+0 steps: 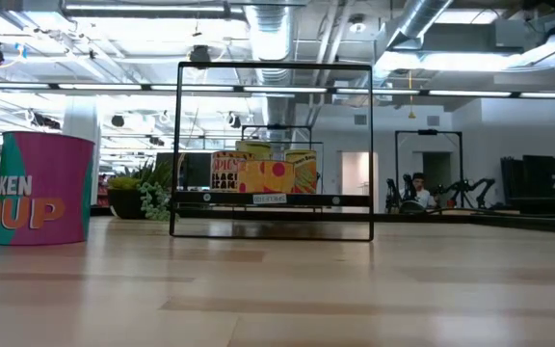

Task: Pick and place cans onto a shelf
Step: Put the canned chicken soup on the shelf

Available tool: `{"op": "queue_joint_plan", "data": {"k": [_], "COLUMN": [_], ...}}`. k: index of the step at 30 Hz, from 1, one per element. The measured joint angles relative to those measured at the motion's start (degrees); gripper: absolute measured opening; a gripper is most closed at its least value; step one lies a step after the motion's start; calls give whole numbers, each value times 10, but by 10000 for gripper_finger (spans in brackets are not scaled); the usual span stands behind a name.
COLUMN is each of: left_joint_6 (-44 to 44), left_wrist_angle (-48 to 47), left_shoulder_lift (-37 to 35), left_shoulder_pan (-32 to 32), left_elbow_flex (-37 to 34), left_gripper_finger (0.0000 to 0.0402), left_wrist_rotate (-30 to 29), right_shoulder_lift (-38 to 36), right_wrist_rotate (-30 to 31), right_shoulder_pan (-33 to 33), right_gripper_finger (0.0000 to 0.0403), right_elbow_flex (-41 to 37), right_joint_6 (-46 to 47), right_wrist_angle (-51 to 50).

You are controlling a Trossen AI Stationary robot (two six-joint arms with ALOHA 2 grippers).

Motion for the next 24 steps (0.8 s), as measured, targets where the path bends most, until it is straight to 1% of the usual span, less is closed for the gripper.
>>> {"op": "queue_joint_plan", "data": {"k": [1,6,9,12,15,18,20,22,24], "left_joint_6": [-13,31,85,140,213,307,370,418,451], "left_wrist_angle": [-6,-3,-3,-3,-3,-3,-1,-3,-2], "left_shoulder_lift": [-14,-74,-100,-125,-151,-179,-201,-225,-250], "left_shoulder_pan": [0,11,23,39,59,84,104,129,154], "left_elbow_flex": [0,-6,-6,-6,-6,-6,-11,-26,-56], "left_gripper_finger": [0,0,0,0,0,0,0,0,0], "left_wrist_rotate": [7,9,2,-27,-30,-28,-15,3,20], "right_shoulder_lift": [0,6,19,39,68,104,127,149,172], "right_wrist_rotate": [0,0,0,0,4,40,63,82,88], "right_shoulder_pan": [0,0,0,0,-2,-24,-48,-78,-109], "right_gripper_finger": [20,20,22,23,19,15,15,16,19], "right_elbow_flex": [0,0,0,0,0,0,0,0,0], "right_joint_6": [0,-2,-4,-28,-59,-73,-74,-66,-66], "right_wrist_angle": [9,52,77,112,159,204,227,252,266]}}
